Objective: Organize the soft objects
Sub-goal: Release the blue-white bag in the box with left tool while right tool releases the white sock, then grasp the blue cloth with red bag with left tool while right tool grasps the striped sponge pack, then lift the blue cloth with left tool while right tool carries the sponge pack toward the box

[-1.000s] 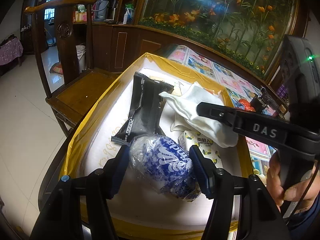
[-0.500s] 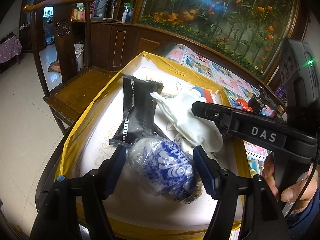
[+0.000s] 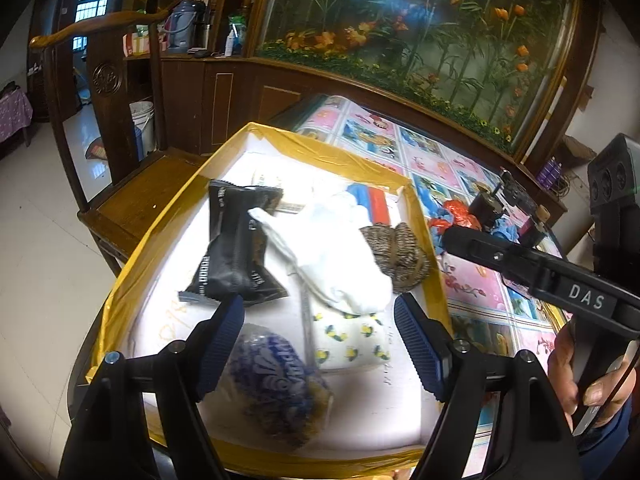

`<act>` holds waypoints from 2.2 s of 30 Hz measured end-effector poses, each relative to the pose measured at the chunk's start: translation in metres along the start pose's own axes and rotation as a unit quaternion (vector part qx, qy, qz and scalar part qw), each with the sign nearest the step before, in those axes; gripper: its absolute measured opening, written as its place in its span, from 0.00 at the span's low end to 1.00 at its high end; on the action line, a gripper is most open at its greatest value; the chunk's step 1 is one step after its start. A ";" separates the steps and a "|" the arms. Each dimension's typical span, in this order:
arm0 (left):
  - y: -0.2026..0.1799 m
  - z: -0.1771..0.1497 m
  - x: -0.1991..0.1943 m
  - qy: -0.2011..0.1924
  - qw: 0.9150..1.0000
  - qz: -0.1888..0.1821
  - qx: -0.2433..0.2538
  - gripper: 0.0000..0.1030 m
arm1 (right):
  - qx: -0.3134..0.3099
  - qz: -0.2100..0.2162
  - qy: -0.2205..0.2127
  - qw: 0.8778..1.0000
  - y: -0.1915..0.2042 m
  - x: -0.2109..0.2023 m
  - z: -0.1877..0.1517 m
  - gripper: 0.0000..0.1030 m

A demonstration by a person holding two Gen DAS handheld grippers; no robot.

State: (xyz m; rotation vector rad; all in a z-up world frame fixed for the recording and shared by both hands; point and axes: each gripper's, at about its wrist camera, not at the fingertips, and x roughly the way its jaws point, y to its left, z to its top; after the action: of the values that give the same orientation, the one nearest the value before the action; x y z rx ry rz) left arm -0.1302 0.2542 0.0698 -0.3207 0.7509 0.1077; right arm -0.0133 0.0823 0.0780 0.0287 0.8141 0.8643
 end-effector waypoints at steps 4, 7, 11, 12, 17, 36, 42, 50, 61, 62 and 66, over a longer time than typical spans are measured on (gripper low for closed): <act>-0.019 0.001 0.002 0.004 1.000 -0.002 0.018 0.75 | 0.020 -0.009 -0.023 0.999 -0.031 -0.031 -0.006 0.40; -0.037 0.002 0.004 0.010 0.999 -0.004 0.033 0.75 | 0.041 -0.021 -0.041 0.998 -0.061 -0.057 -0.014 0.42; -0.067 0.004 0.011 0.024 0.998 -0.023 0.054 0.75 | 0.080 -0.046 -0.063 0.994 -0.112 -0.094 -0.029 0.42; -0.074 0.003 0.013 0.027 0.997 -0.029 0.059 0.75 | 0.090 -0.054 -0.068 0.992 -0.126 -0.104 -0.034 0.42; -0.128 0.012 0.029 0.050 0.992 -0.073 0.087 0.77 | 0.155 -0.083 -0.104 0.979 -0.191 -0.157 -0.062 0.47; -0.193 0.073 0.164 0.123 0.982 0.012 0.140 0.84 | 0.265 -0.077 -0.146 0.950 -0.254 -0.208 -0.105 0.49; -0.199 0.074 0.189 0.151 0.976 0.020 0.158 0.70 | 0.264 -0.077 -0.144 0.950 -0.254 -0.206 -0.105 0.49; -0.195 0.061 0.206 0.170 0.973 0.040 0.152 0.40 | 0.267 -0.086 -0.142 0.949 -0.257 -0.205 -0.106 0.49; -0.207 -0.006 0.146 0.142 0.980 -0.032 0.137 0.30 | 0.262 -0.114 -0.104 0.953 -0.258 -0.198 -0.112 0.59; -0.208 -0.013 0.140 0.138 0.980 -0.035 0.141 0.30 | 0.255 -0.120 -0.091 0.955 -0.257 -0.195 -0.113 0.60; -0.205 -0.021 0.129 0.139 0.980 -0.052 0.136 0.30 | 0.215 -0.155 -0.050 0.963 -0.245 -0.182 -0.117 0.62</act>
State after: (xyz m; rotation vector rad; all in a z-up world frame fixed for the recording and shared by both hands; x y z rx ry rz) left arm -0.0073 0.0510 0.0179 -0.1126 1.0109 -0.1414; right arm 0.0060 -0.2401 0.0277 0.3163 0.8703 0.3762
